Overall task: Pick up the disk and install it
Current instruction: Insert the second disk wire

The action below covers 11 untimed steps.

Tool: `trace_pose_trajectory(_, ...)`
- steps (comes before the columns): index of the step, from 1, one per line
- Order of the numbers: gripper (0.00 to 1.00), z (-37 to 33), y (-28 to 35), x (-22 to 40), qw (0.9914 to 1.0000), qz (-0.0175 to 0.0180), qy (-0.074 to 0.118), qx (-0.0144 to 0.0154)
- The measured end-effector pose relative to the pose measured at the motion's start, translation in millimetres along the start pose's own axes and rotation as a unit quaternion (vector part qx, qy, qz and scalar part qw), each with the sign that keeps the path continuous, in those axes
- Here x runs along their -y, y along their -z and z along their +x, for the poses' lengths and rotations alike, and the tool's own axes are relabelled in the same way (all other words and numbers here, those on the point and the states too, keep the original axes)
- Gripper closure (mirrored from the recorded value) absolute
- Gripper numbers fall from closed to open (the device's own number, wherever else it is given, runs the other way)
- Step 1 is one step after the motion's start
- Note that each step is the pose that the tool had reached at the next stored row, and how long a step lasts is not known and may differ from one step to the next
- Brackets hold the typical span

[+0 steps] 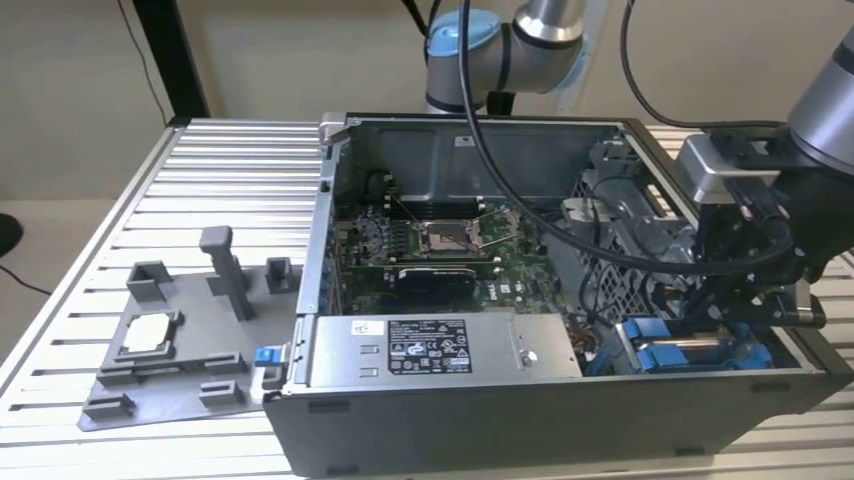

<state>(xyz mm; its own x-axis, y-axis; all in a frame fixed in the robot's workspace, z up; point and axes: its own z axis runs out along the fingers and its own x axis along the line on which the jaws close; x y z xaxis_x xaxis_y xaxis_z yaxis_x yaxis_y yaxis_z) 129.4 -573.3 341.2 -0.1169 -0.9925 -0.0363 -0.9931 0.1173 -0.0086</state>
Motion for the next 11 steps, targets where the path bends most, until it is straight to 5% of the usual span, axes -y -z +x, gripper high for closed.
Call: trace_pose_trajectory(11,1.00,0.0,0.1,0.1,1.00000,0.0000,0.000,-0.0001)
